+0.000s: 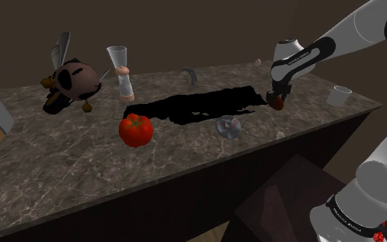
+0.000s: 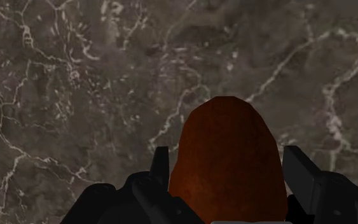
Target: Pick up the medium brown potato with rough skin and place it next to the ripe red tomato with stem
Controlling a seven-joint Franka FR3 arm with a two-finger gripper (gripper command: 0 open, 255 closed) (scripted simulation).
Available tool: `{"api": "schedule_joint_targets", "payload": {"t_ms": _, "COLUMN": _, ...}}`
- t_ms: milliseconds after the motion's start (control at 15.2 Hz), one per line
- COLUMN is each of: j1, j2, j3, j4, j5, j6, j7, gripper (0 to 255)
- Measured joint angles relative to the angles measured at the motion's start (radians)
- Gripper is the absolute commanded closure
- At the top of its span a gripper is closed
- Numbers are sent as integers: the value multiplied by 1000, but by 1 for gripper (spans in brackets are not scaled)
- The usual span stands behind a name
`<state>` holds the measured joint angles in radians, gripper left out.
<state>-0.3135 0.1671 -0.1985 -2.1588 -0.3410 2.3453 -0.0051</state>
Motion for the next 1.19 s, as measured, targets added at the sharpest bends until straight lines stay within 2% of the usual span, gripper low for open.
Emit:
{"api": "schedule_joint_targets", "payload": {"t_ms": 396, "j1": 0, "j2": -4, "j3": 0, "j4": 0, "j5": 0, "j6": -5, "j7": -1, "gripper": 255}}
{"api": "schedule_joint_targets", "payload": {"t_ms": 1188, "j1": 6, "j2": -88, "j3": 5, "j4": 61, "j5": 18, "j6": -146, "j7": -41, "gripper": 255}}
